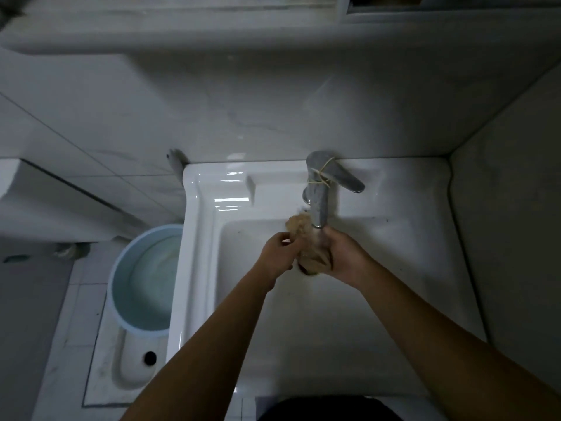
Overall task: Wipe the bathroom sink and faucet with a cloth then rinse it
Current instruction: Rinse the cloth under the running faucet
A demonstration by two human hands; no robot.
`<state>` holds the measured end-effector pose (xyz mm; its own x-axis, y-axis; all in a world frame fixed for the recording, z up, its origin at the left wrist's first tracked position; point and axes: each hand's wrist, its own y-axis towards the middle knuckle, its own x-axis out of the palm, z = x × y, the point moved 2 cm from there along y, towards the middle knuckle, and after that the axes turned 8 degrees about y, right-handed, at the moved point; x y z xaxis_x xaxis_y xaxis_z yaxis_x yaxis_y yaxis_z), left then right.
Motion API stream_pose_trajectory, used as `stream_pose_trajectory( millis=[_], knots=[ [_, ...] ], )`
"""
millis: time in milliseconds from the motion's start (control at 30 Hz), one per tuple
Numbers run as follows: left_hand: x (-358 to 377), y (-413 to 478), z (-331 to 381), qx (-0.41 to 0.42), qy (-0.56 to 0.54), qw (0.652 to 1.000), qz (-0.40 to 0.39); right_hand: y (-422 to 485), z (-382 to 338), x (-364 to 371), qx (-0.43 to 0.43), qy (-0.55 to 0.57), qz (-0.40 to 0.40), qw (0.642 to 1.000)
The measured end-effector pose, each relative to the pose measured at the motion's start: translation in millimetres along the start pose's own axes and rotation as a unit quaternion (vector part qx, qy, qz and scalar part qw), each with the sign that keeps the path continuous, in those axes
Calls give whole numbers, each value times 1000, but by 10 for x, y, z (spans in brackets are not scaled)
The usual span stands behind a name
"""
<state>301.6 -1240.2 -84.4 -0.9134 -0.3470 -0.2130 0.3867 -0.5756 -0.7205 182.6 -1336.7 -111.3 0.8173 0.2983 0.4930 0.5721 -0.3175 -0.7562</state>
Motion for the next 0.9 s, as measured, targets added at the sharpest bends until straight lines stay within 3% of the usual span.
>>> stream_pose_trajectory(
  millis=[100,233,567,700,767,833,900],
  knots=[
    [36,73,11,27,-9,999,45,5,8,-75,-9,-61,0,998],
    [52,124,9,52,-41,994,89,-24,-43,-125,-113,-275,149,943],
    [-37,128,61,-4,-132,990,44,-12,-152,-70,-202,-278,230,910],
    [-57,100,45,-47,-246,968,-2,-46,-146,9,-138,-170,180,959],
    [-72,111,34,-37,-225,974,4,-78,-158,102,-112,-119,145,976],
    [-83,133,20,-18,-165,985,39,-80,-159,184,-52,-24,58,997],
    [-83,159,-14,-2,-140,988,66,-88,-150,224,-8,34,7,999]
  ],
)
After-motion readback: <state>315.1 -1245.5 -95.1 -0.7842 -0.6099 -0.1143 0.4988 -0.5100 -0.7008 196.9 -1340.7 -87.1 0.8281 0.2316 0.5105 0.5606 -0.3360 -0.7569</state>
